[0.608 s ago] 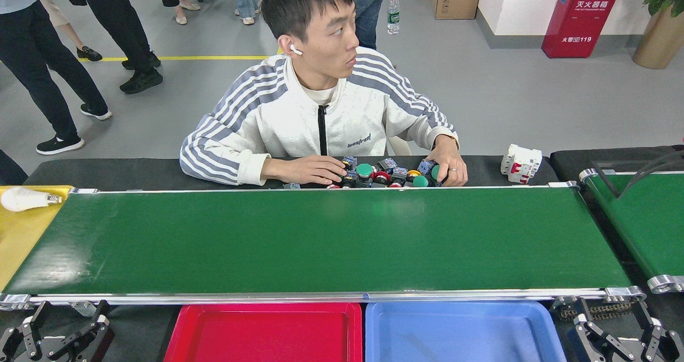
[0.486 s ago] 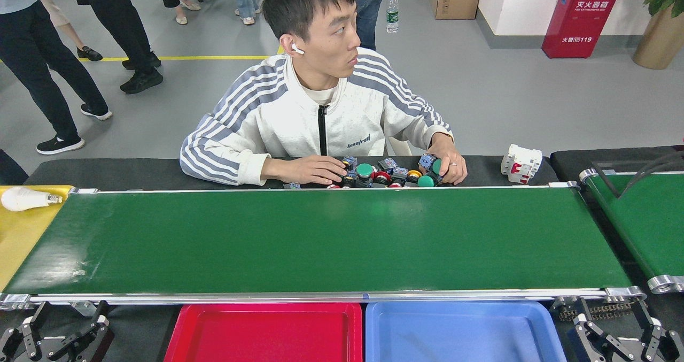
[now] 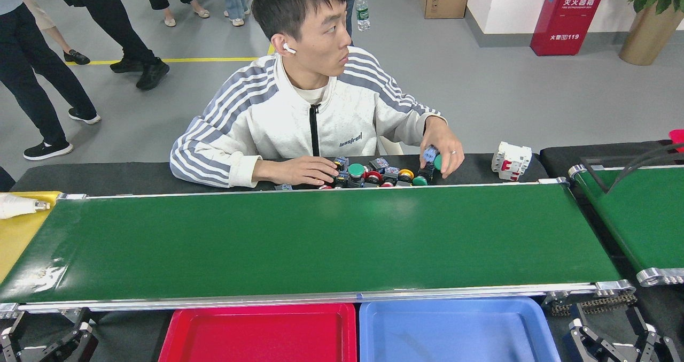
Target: Pick switch part from conveyor to tray
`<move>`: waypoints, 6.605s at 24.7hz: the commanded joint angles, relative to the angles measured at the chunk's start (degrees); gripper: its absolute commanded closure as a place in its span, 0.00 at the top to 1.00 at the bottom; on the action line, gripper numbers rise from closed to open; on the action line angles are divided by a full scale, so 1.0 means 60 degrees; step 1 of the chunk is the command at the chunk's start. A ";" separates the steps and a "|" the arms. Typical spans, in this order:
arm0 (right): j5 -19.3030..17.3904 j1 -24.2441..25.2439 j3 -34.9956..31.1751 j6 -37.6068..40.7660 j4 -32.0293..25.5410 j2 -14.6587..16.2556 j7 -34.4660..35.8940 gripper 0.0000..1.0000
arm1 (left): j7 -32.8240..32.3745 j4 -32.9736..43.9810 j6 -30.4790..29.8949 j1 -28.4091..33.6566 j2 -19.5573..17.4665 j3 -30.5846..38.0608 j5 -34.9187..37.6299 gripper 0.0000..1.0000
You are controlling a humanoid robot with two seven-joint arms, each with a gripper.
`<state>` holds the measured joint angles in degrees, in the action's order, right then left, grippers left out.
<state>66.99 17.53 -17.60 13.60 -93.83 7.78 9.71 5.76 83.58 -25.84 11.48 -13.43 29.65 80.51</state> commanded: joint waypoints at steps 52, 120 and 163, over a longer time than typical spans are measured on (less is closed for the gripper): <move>0.0100 -0.1633 0.0003 -0.0318 0.0229 0.0124 -0.1662 1.00 | 0.0081 0.0146 0.0030 -0.0082 -0.0077 0.0069 -0.0044 1.00; 0.1580 -0.2439 0.1702 0.0444 0.0888 -0.1078 -0.1179 1.00 | -0.0007 0.0396 -0.0439 -0.0301 0.0143 -0.0063 0.0014 1.00; 0.1595 -0.4578 0.8733 0.1162 0.0903 -0.1664 -0.3186 1.00 | -0.0007 0.0366 -0.0336 -0.0492 0.0172 -0.0224 0.0044 1.00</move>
<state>76.54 -9.37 34.86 19.37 -87.49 -1.98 -9.30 5.51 85.28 -28.08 8.98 -12.02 27.91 80.90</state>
